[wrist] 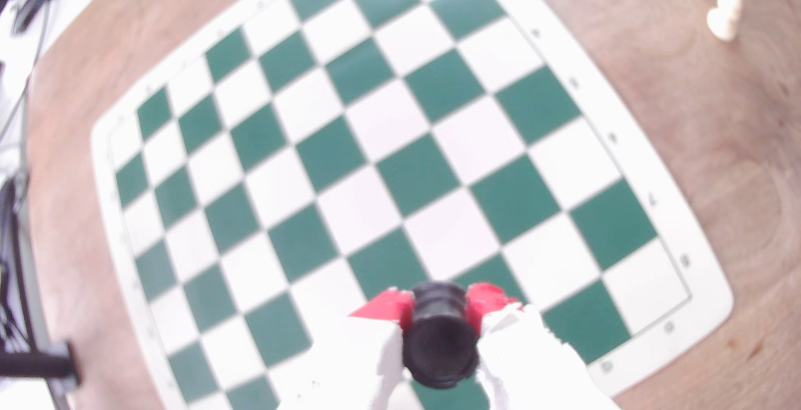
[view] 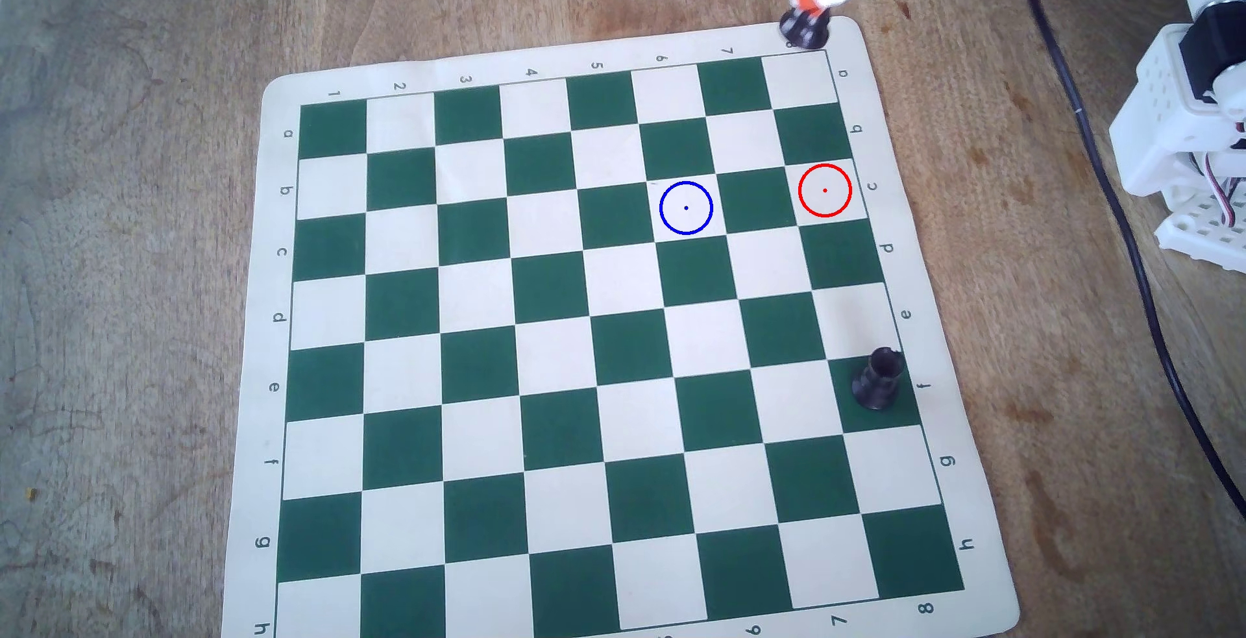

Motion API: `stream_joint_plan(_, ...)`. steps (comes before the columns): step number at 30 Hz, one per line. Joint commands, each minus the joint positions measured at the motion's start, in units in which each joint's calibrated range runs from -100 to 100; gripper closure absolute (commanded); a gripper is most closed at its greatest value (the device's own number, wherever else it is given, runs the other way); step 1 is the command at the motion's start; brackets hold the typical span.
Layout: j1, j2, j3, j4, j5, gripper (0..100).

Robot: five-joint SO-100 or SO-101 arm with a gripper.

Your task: Move the chess piece from red to blue

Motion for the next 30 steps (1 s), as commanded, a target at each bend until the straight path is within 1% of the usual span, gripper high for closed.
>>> stream_joint_plan(1,-1.04,5.98,-4.25,-5.65,-0.24,100)
stream_joint_plan(8,-1.04,21.09,-3.43,-16.22,-0.68,100)
stream_joint_plan(13,-1.27,28.39,-0.71,-22.52,-1.17,100)
stream_joint_plan(22,-4.25,31.70,4.27,-24.90,-1.56,100)
stream_joint_plan(30,-2.92,31.79,4.45,-27.52,-1.37,100)
